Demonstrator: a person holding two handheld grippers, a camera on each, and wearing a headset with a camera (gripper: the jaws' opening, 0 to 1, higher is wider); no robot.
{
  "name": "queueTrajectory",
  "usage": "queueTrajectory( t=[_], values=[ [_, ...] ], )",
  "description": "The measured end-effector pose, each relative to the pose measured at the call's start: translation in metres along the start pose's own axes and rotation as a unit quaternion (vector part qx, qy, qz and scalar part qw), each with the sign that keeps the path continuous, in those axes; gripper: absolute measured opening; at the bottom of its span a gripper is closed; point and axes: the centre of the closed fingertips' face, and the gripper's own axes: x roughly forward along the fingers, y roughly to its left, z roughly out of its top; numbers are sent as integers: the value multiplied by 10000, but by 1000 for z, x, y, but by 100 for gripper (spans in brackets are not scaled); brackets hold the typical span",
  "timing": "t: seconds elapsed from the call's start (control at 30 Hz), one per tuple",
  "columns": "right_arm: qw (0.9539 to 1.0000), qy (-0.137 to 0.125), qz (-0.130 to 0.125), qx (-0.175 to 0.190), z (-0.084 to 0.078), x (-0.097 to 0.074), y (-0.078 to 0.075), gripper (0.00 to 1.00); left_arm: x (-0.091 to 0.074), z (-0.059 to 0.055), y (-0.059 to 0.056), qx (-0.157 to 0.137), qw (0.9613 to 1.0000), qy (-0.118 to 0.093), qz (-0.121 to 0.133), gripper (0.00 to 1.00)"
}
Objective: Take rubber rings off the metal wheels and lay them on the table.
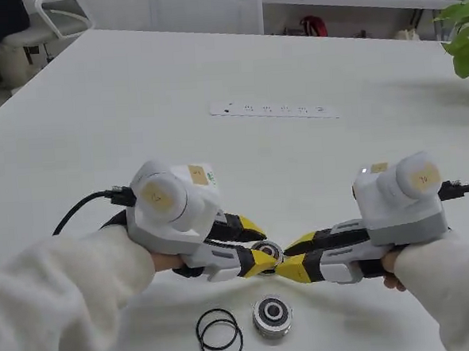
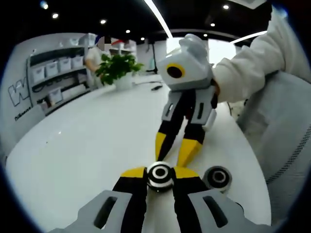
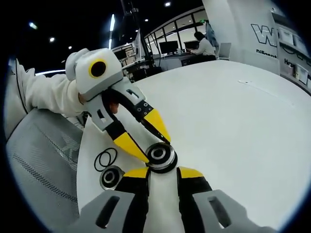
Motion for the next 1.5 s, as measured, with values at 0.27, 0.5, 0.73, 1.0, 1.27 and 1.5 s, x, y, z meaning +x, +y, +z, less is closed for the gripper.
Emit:
queueTrajectory(
  t=[0.27,0.5,0.73,1.0,1.27,1.5],
  values=[
    [10000,-25,23,-35,2,2,3,20,2,-2,-2,14,10000,10,-25,14],
    [9997,40,16,-240,1,2,4,17,2,-1,-3,0,10000,-11,-18,14],
    [9992,148,-43,-370,-2,1,0,8,2,-1,-2,-28,10000,-26,0,13],
    [9949,308,-249,-924,-2,1,-2,4,2,-1,-2,-21,10000,-23,19,13],
    [9928,401,-530,-1000,1,-1,-10,0,2,0,-3,15,10000,-43,12,13],
    [9987,174,-487,25,1,-3,-11,0,2,0,-3,75,10000,-28,24,13]
  ],
)
